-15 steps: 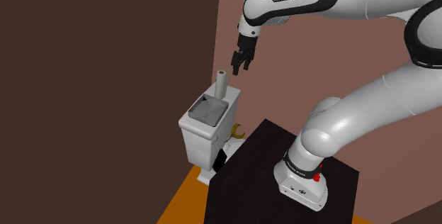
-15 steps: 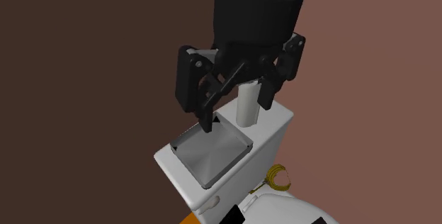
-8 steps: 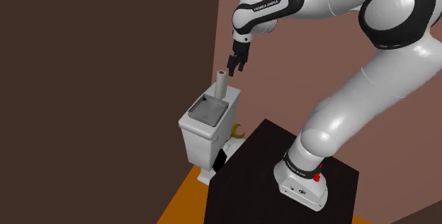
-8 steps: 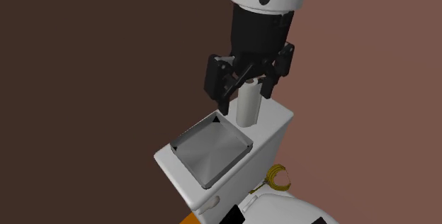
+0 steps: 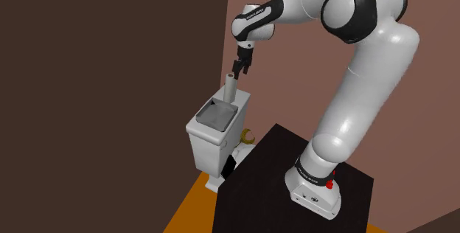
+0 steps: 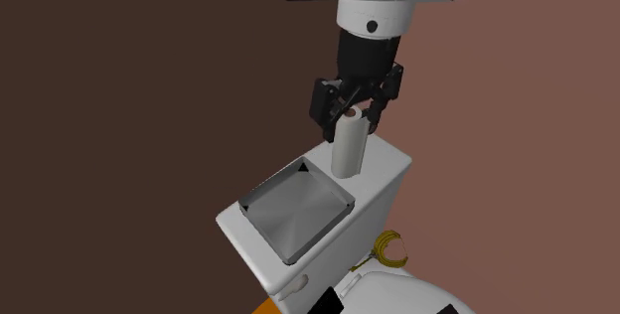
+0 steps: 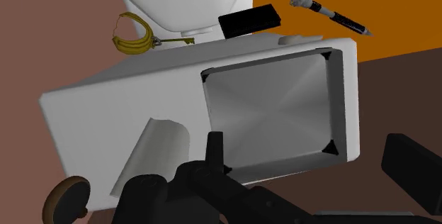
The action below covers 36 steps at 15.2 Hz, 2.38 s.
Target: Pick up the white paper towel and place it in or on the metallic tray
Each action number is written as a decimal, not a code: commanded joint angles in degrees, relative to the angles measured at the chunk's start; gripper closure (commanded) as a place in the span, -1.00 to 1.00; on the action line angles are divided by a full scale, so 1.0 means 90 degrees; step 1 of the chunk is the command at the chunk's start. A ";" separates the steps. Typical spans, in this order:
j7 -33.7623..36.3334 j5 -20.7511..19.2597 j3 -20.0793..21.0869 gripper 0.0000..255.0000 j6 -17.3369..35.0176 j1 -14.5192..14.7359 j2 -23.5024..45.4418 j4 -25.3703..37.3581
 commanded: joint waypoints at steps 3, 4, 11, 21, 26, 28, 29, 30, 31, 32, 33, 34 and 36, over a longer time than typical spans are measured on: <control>-0.0502 0.0385 -0.0035 -1.00 0.0140 -0.0206 0.1071 0.0890; -0.0609 0.0471 -0.0029 -1.00 0.0157 -0.0270 0.1322 0.1115; -0.1160 0.0943 0.0131 -1.00 0.0057 -0.0828 0.3097 0.2978; -0.1255 0.1090 0.0236 -1.00 0.0520 -0.0890 0.3495 0.2902; -0.1255 0.1090 0.0236 -1.00 0.0520 -0.0890 0.3495 0.2903; -0.1254 0.1090 0.0236 1.00 0.0520 -0.0890 0.3495 0.2903; -0.1254 0.1090 0.0236 1.00 0.0520 -0.0890 0.3495 0.2903; -0.1255 0.1090 0.0236 1.00 0.0520 -0.0890 0.3495 0.2903; -0.1255 0.1090 0.0235 1.00 0.0518 -0.0891 0.3494 0.2904; -0.1255 0.1089 0.0235 1.00 0.0518 -0.0891 0.3492 0.2902; -0.1254 0.1089 0.0235 1.00 0.0521 -0.0889 0.3489 0.2897; -0.1253 0.1089 0.0235 1.00 0.0519 -0.0888 0.3488 0.2897; -0.1254 0.1088 0.0235 1.00 0.0521 -0.0888 0.3486 0.2893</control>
